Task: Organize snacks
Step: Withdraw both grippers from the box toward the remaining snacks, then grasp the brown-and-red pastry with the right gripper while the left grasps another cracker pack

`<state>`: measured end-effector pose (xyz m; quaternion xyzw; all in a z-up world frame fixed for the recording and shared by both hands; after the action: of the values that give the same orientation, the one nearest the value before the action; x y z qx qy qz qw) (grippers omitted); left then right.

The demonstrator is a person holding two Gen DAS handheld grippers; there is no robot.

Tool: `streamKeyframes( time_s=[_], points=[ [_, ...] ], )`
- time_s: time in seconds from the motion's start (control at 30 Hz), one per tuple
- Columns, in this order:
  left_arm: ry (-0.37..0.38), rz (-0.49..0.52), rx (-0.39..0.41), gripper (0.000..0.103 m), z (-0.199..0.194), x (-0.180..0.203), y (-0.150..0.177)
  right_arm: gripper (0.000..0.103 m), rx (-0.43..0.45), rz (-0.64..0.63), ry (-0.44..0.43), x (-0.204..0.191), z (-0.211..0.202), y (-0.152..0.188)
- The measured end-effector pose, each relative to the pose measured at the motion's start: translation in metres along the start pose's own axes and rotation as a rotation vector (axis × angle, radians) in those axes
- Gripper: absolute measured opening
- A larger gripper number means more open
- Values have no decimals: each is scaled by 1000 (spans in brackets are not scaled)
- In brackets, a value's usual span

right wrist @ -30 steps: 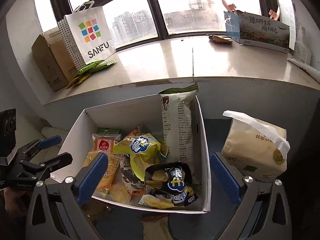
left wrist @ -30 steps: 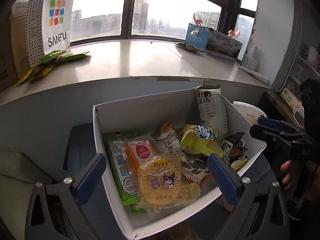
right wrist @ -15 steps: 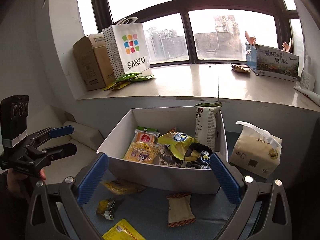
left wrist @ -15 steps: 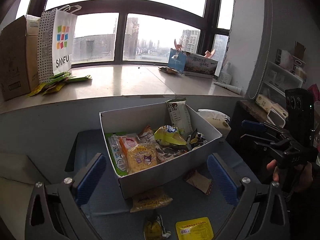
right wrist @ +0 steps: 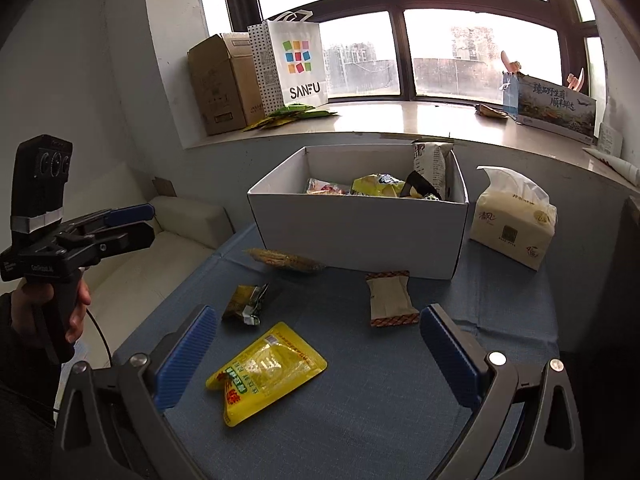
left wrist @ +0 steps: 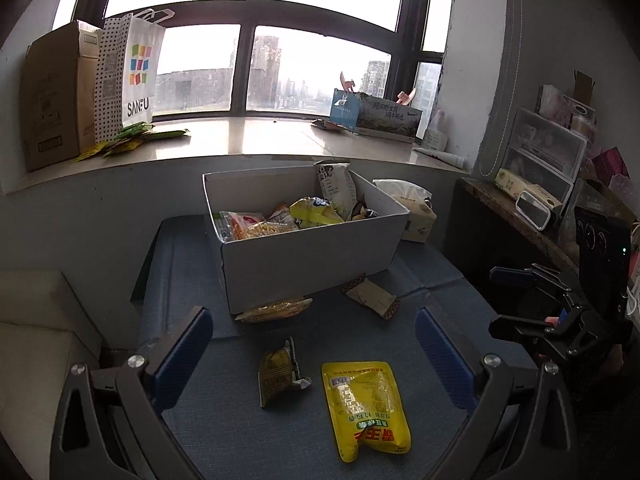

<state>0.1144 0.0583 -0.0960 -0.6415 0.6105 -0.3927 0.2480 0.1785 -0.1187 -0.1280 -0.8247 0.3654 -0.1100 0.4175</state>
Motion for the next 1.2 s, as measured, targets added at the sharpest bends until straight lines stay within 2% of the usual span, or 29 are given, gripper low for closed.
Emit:
streamKeyframes(
  time_s=[0.1, 0.27, 0.4, 0.47, 0.67, 0.8, 0.87, 0.9, 0.93, 0.97, 1.2],
  points=[
    [-17, -5, -35, 103, 14, -2, 6, 103, 7, 11, -2, -1, -2, 5],
    [-3, -33, -120, 103, 54, -7, 15, 103, 10, 31, 4, 0, -1, 8],
    [-37, -77, -167, 103, 91, -17, 15, 103, 16, 24, 10, -3, -4, 11],
    [-19, -114, -186, 103, 112, -21, 14, 103, 16, 15, 11, -6, -5, 12],
    [-148, -199, -262, 103, 171, -56, 24, 103, 21, -20, 30, -13, -9, 17],
    [-152, -231, -314, 103, 194, -65, 36, 103, 30, -14, 35, -12, -13, 19],
    [-150, -237, -325, 102, 200, -68, 41, 103, 33, -8, 37, -11, -15, 19],
    [-144, -244, -331, 98, 201, -69, 44, 103, 34, -5, 38, -10, -15, 19],
    [-132, -248, -327, 90, 201, -69, 44, 103, 33, -1, 36, -8, -15, 19],
    [-122, -245, -315, 77, 200, -69, 44, 103, 32, 3, 37, -7, -15, 19],
    [-68, -229, -259, 76, 178, -65, 42, 103, 21, 4, 41, -6, -11, 21]
  ],
)
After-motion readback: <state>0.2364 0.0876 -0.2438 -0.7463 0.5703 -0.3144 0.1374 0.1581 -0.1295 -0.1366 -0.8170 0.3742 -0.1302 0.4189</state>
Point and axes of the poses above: each gripper's, at about its wrist camera, not at the fingertips, and z roughly the way its jaws point, x to its right, y to its underside, the point moved 8 cm from there along z, roughly the way its jaws point, and after that the axes turned 3 degrees about y, right-handed, at the moved point
